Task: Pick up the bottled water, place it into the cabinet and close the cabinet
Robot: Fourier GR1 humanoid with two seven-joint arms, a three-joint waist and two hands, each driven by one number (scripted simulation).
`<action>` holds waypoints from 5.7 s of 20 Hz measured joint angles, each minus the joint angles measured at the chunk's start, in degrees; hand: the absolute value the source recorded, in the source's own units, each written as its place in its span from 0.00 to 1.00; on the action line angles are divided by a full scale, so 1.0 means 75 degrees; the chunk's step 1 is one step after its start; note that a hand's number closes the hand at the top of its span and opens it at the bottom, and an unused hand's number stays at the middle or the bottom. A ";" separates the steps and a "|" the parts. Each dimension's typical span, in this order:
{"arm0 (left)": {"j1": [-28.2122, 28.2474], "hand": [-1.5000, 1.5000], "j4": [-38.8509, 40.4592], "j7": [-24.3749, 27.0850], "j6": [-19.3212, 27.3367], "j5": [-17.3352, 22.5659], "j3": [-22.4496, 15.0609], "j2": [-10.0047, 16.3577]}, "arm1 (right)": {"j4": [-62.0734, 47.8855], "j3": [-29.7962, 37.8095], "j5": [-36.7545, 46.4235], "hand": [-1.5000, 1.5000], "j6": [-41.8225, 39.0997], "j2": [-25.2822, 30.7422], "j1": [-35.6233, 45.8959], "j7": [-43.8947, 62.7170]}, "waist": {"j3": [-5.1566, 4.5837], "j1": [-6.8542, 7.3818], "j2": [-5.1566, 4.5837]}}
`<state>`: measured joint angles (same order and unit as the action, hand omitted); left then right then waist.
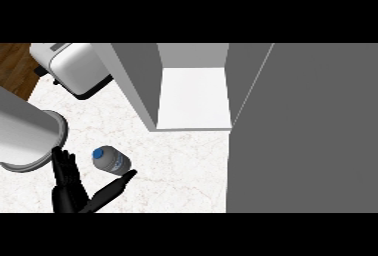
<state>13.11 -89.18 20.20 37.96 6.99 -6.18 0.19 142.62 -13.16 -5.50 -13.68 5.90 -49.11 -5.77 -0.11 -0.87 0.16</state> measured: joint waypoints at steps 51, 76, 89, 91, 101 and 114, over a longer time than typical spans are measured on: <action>-0.3350 1.00 0.6651 0.3782 -0.6057 0.2461 0.0143 0.0227 | -0.0092 -0.0096 0.0193 0.00 -0.0632 0.0153 -0.1459 -0.1426 | 0.0036 -0.0016 0.0007; -0.6288 1.00 0.4551 0.0460 -0.1348 0.2811 -0.2391 -0.0022 | -0.0227 0.0413 -0.0071 0.00 -0.0652 -0.0022 -0.0906 -0.1182 | 0.0015 -0.0079 -0.0027; -0.8839 1.00 0.7574 0.0234 -0.0618 0.3162 -0.2134 0.0040 | -0.0301 0.0869 -0.0236 0.00 -0.0872 0.0035 -0.0617 -0.1154 | 0.0016 -0.0316 -0.0114; -0.9114 1.00 0.8138 0.0287 -0.0502 0.2986 -0.2120 0.0022 | -0.0336 0.0909 -0.0285 0.00 -0.0931 0.0034 -0.0613 -0.1192 | 0.0016 -0.0345 -0.0131; -0.9822 1.00 0.9951 0.0866 -0.0221 0.3153 -0.1232 0.0137 | -0.0357 0.0945 -0.0406 0.00 -0.1096 0.0013 -0.0485 -0.1232 | 0.0004 -0.0499 -0.0235; -1.0622 0.00 1.1170 0.1356 0.0464 0.2648 -0.1276 0.0358 | -0.0439 0.1001 -0.0480 0.00 -0.1413 0.0097 -0.0458 -0.1372 | 0.0004 -0.0698 -0.0309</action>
<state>-66.56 -5.41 30.36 41.44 26.85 -15.75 2.88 139.32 -5.65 -9.10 -24.29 6.63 -52.55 -16.06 -0.08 -6.11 -2.16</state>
